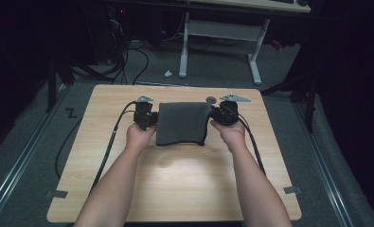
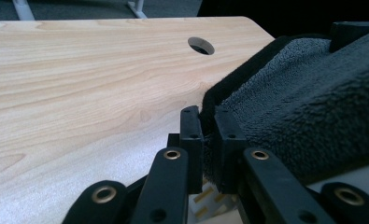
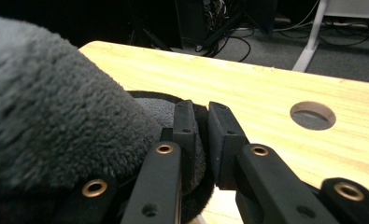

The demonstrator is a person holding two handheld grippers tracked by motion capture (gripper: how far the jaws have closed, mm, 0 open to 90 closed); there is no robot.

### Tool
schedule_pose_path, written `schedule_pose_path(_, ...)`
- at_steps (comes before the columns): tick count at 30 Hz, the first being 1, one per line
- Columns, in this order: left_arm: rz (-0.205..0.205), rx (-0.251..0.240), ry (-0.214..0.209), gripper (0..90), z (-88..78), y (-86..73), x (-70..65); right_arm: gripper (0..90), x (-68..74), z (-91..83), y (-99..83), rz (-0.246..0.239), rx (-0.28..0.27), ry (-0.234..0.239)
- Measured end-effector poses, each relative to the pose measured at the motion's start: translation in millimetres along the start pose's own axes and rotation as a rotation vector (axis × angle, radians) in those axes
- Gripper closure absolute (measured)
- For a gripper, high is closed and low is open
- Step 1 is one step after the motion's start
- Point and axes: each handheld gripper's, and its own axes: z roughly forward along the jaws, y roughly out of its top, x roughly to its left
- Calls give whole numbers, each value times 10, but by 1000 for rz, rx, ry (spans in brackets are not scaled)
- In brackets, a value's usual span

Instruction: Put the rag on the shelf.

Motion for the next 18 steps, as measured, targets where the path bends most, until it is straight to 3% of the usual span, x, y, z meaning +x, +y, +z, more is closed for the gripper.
schedule_pose_path(5,3,5,0,842,13,-40,-8,824,-11,26,-48,12,-6,-3)
schedule_pose_path(7,-10,2,-2,840,8,-38,-9,784,-10,20,-37,25,-6,-11)
schedule_pose_path(9,-19,-5,-10,833,-8,-21,-16,709,-6,-17,0,10,-20,-61)
schedule_pose_path(11,-11,-14,-2,814,-30,-2,-31,657,-31,-63,37,20,-36,-63)
schedule_pose_path(14,2,-30,36,734,-71,37,-61,622,-64,-158,110,22,-64,-80)
schedule_pose_path(18,24,-24,82,728,-116,63,-88,609,-73,-236,158,-1,-72,-110)
